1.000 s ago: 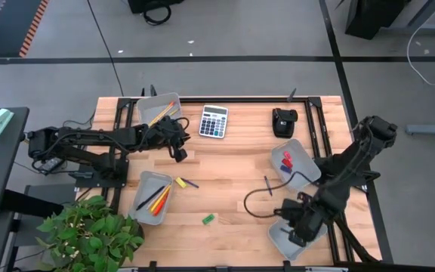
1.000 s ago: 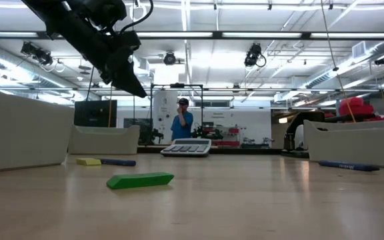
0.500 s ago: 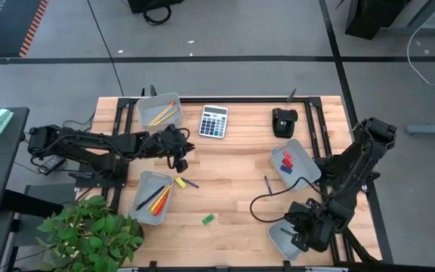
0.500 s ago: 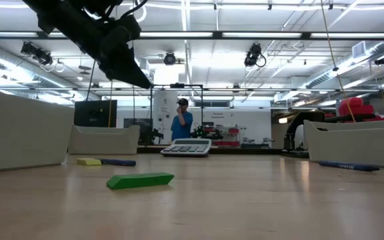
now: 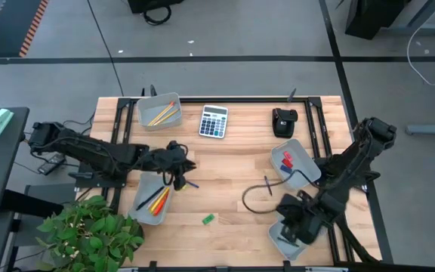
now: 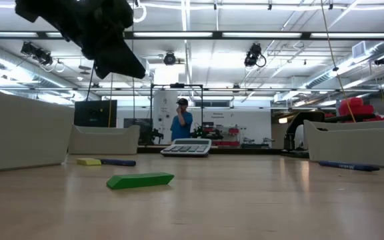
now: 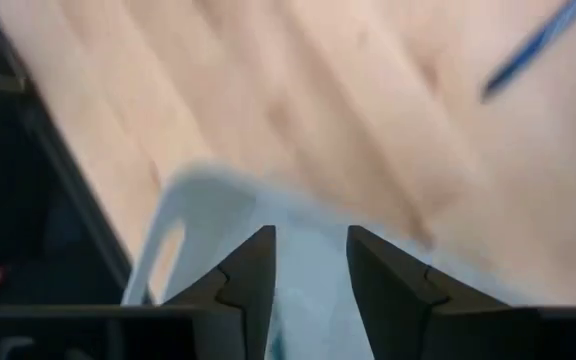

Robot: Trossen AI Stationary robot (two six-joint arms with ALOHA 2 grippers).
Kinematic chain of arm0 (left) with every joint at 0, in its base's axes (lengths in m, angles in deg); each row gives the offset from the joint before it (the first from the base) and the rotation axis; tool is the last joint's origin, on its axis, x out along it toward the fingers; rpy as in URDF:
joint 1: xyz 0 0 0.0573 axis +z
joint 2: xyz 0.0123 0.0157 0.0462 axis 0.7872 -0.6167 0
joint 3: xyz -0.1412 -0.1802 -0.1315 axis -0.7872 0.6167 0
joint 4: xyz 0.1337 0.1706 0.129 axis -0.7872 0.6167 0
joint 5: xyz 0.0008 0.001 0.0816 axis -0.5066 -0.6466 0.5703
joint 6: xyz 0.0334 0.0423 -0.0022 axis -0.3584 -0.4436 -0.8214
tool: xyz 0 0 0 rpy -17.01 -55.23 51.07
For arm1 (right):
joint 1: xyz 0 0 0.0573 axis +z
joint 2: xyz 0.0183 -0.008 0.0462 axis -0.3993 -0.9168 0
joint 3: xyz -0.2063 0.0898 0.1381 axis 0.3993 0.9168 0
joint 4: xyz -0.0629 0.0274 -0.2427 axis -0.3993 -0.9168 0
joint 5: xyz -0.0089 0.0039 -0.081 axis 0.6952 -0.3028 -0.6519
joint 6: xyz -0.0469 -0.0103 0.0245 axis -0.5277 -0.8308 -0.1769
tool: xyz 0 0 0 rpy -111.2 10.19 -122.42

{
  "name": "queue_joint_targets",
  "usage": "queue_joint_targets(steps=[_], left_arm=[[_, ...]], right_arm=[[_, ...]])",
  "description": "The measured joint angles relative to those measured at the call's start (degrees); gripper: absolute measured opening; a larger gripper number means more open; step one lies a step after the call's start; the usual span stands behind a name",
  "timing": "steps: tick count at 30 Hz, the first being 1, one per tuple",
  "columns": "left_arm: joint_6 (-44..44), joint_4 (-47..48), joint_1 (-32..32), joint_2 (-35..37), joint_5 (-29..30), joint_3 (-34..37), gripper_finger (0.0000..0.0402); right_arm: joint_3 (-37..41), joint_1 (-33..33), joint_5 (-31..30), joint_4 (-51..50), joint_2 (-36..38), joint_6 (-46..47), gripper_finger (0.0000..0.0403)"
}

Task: Sort crayons/erasers/pens/pencils in bins
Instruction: Put the right blue crayon into the bottom right gray bin

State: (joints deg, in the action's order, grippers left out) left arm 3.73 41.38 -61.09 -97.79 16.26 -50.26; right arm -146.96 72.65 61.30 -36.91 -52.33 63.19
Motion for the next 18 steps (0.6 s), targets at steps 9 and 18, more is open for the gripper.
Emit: queue_joint_targets(steps=[9,18], left_arm=[[-0.7,-3.1,-5.6,0.0,5.2,0.0,0.0073],[2.2,-4.1,-5.3,0.0,5.2,0.0,0.0090]], right_arm=[[1.0,-19.2,0.3,-0.5,-0.4,-20.9,0.0116],[6.8,-29.4,-0.4,0.2,-0.9,-25.1,0.0100]])
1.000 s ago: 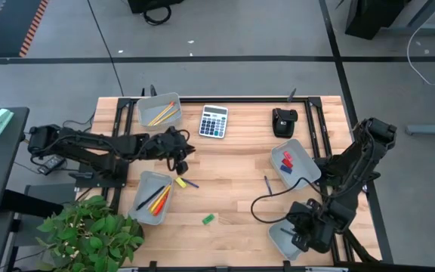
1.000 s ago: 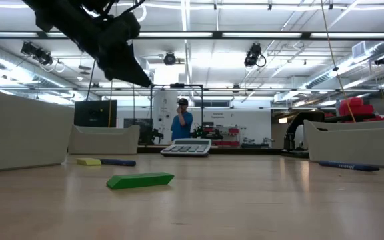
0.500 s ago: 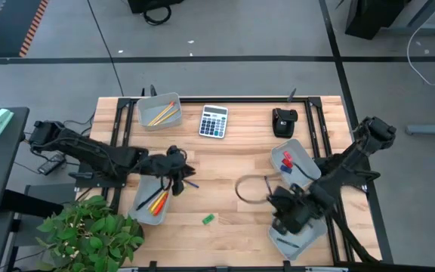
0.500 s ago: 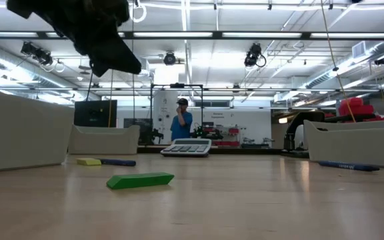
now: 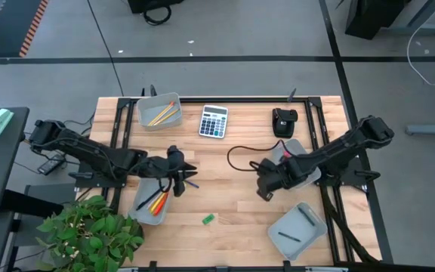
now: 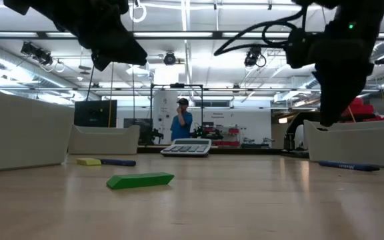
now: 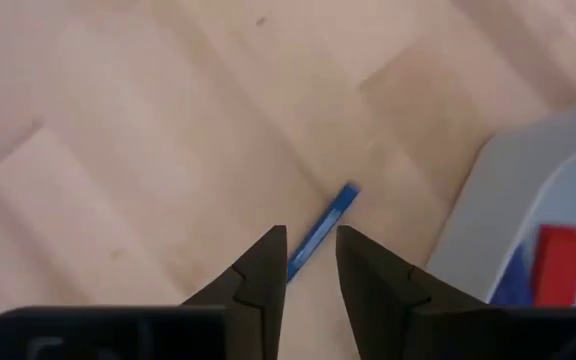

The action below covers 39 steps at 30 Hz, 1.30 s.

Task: Sort crayons/erasers/pens/pencils in bins
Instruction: Put the right blue crayon into the bottom right gray bin

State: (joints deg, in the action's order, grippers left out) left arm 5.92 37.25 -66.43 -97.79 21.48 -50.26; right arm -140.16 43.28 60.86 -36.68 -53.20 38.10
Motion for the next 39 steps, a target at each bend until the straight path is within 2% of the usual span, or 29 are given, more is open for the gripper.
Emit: queue_joint_targets(steps=[4,8,11,23,31,39], left_arm=[[0.3,0.0,0.0,0.0,0.0,0.0,0.0094],[1.7,0.1,-1.2,0.0,0.0,0.0,0.0094],[1.0,0.4,-2.5,0.0,0.0,0.0,0.0094],[-2.3,0.3,-1.7,0.0,0.0,0.0,0.0092],[-5.0,0.2,-1.7,0.0,0.0,0.0,0.0095],[-5.2,0.2,-1.7,0.0,0.0,0.0,0.0093]], right_arm=[[4.5,-0.4,-3.2,4.9,0.0,0.3,0.0099],[11.0,-1.1,-2.9,12.6,0.0,3.4,0.0099],[13.7,-1.9,-2.9,14.7,0.0,4.7,0.0099],[14.0,-3.6,-0.8,16.5,0.1,1.5,0.0099],[15.2,-0.9,-3.4,18.0,0.1,0.1,0.0099],[15.3,-0.4,-2.0,18.0,0.1,-1.6,0.0099]])
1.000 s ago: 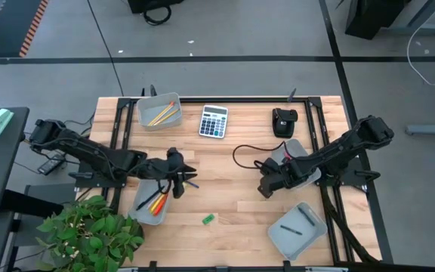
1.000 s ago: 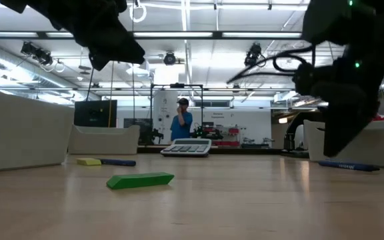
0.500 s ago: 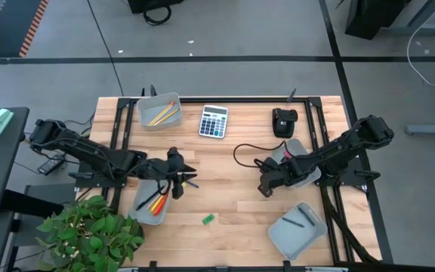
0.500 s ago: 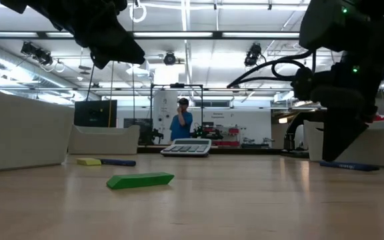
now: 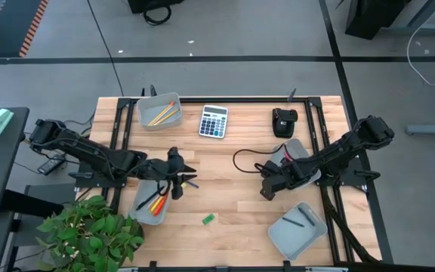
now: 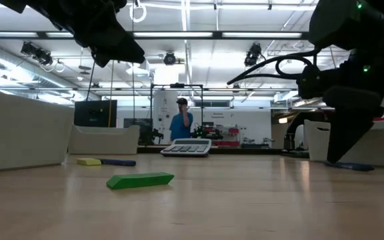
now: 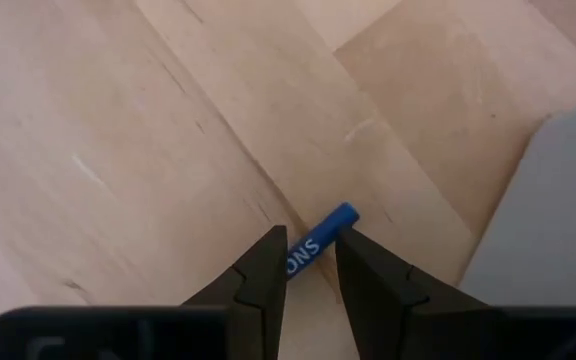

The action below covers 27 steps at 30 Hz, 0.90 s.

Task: Sort crayons/erasers/pens/pencils in bins
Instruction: Put the right blue crayon into the bottom right gray bin

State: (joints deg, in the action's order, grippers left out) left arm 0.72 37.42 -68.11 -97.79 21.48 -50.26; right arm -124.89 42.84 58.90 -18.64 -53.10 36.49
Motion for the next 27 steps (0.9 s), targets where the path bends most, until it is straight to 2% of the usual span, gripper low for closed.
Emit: queue_joint_targets(steps=[17,27], left_arm=[[5.9,0.2,-1.5,0.0,0.3,0.0,0.0093],[7.1,0.2,-3.4,0.0,8.1,0.0,0.0085]], right_arm=[[0.1,0.0,1.8,-0.1,-0.1,-10.2,0.0099],[0.2,0.0,0.3,-0.8,-0.2,-18.9,0.0099]])
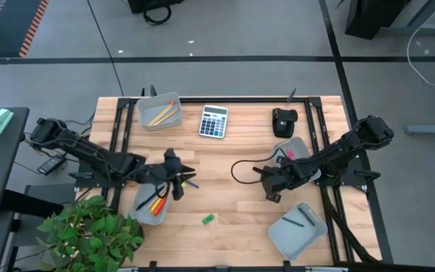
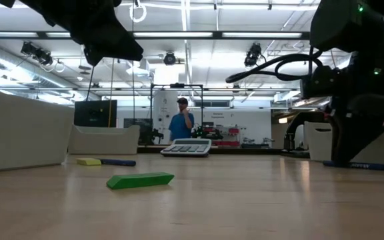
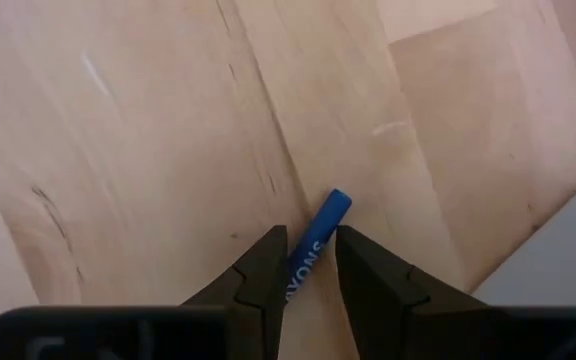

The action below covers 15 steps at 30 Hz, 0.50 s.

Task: Sort crayons/erasers/pens/pencils in bins
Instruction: Put the right blue crayon into the bottom right gray bin

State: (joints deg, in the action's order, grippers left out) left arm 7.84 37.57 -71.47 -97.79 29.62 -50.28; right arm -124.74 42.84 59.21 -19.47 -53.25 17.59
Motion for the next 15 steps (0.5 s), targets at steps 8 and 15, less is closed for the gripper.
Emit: queue_joint_targets(steps=[8,15], left_arm=[[-5.6,0.0,2.4,0.0,1.3,0.0,0.0089],[-10.4,-0.1,6.2,0.0,1.3,0.0,0.0083]], right_arm=[[0.0,1.0,-1.1,0.4,0.0,-6.2,0.0099],[0.0,3.6,-4.1,1.6,0.0,-9.6,0.0099]])
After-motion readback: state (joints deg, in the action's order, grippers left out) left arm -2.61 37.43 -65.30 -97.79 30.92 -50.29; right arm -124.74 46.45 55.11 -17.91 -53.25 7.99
